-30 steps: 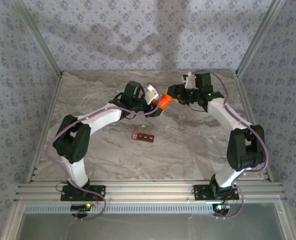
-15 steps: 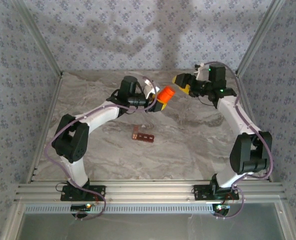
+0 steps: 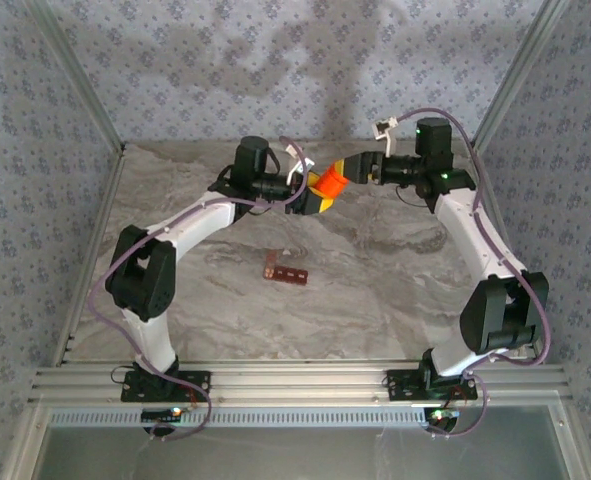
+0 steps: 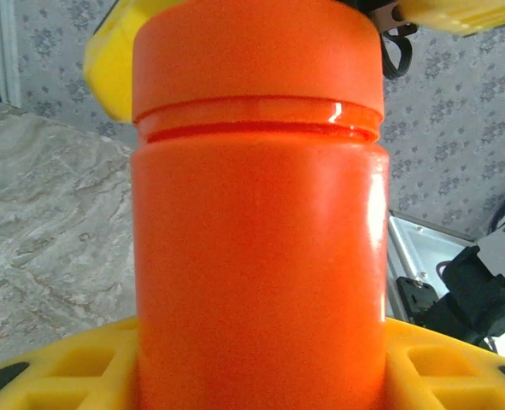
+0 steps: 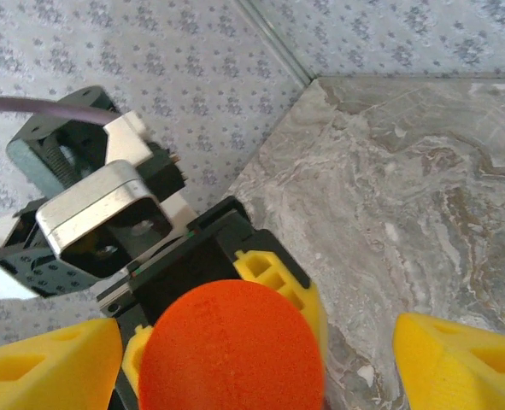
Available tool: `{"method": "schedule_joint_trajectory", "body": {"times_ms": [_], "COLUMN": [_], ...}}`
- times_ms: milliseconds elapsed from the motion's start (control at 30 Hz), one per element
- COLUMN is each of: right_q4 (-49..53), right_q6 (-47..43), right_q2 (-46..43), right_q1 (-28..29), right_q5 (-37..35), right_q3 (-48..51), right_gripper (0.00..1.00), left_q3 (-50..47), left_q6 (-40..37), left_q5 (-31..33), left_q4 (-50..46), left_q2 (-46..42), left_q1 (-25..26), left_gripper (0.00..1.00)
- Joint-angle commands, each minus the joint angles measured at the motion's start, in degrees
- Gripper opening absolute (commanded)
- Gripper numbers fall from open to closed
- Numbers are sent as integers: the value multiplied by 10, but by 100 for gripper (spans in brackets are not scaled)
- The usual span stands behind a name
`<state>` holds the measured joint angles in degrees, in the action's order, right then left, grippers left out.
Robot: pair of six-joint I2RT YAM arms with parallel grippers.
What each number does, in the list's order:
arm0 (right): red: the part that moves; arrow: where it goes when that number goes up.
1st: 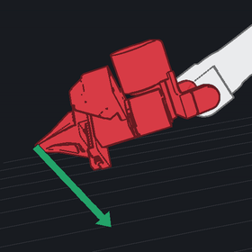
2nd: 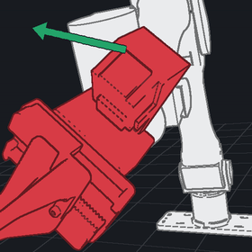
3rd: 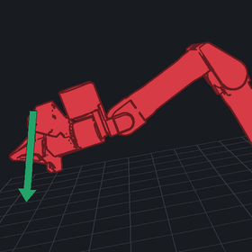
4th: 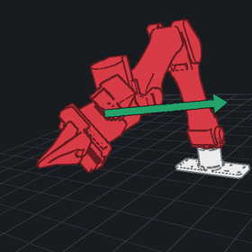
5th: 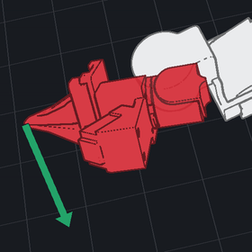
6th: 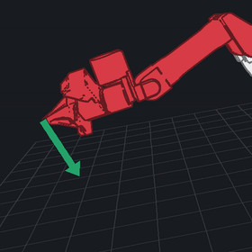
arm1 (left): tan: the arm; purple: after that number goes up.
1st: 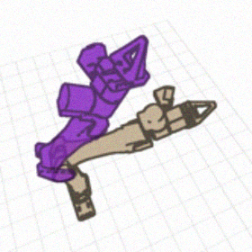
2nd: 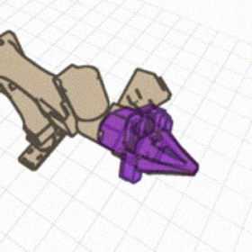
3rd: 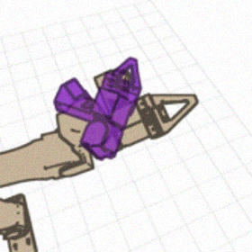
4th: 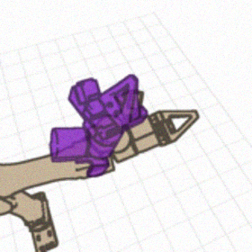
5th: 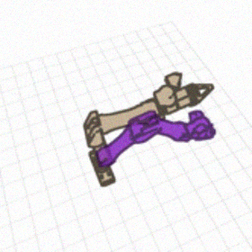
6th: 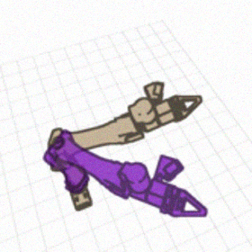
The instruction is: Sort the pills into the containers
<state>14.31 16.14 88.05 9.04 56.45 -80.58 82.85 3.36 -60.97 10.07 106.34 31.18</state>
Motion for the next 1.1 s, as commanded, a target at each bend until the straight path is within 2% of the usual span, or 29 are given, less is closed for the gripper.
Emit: {"method": "schedule_joint_trajectory", "body": {"times_ms": [0, 167, 333, 500, 700, 867, 967, 1067], "right_q4": [18, 20, 21, 22, 14, 8, -4, -6], "right_q6": [-26, -29, -31, -31, -12, 70, 123, 136], "right_q2": [3, 7, 10, 12, 17, 22, 9, -4], "right_q1": [8, 13, 16, 23, 30, 43, 57, 67], "right_q5": [16, 24, 34, 33, 20, -26, -70, -106], "right_q3": [-20, -16, -9, -4, 1, 11, 32, 52], "right_gripper": [82, 79, 67, 64, 41, 30, 29, 27], "left_q3": [25, 26, 29, 30, 29, 26, 17, 9], "left_q6": [11, 12, 15, 19, 17, -1, -20, -27], "left_q5": [-35, -37, -39, -42, -40, -11, 22, 38], "left_q4": [-1, -2, -2, -1, -1, -15, -23, -22], "left_q2": [5, 6, 8, 10, 9, 4, -5, -11], "left_q1": [2, 1, 2, 2, 1, 2, 2, 2], "left_gripper": [0, 0, 0, 0, 0, 0, 0, 0]}}
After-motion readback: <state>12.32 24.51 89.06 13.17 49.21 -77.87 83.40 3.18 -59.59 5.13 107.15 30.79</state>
